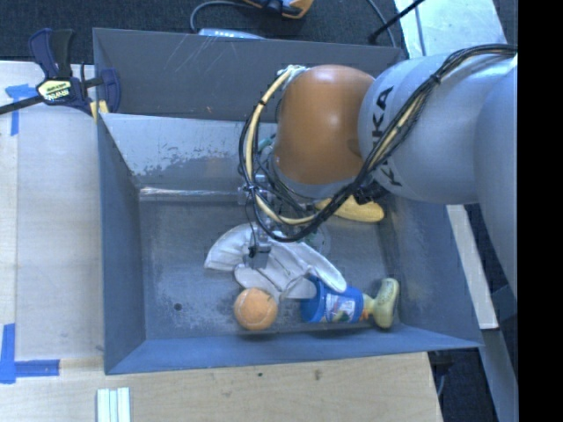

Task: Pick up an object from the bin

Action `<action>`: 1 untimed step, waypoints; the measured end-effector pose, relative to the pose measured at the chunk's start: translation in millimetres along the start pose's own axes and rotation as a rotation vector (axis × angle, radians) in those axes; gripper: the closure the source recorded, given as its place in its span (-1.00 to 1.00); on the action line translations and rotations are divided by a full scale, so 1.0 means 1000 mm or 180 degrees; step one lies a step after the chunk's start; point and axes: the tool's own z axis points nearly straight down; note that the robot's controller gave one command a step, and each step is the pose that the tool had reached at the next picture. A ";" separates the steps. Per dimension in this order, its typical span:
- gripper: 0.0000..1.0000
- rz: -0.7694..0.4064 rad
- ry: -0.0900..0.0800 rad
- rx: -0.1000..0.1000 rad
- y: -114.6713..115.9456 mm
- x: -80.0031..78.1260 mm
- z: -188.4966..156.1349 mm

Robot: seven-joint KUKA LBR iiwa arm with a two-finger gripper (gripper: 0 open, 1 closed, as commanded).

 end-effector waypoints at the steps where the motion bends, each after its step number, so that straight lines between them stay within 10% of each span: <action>1: -1.00 -0.0166 -0.0020 -0.0005 -0.005 -0.004 0.013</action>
Offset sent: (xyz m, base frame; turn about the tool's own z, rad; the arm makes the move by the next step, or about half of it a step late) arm 0.0378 -0.0148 -0.0863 0.1686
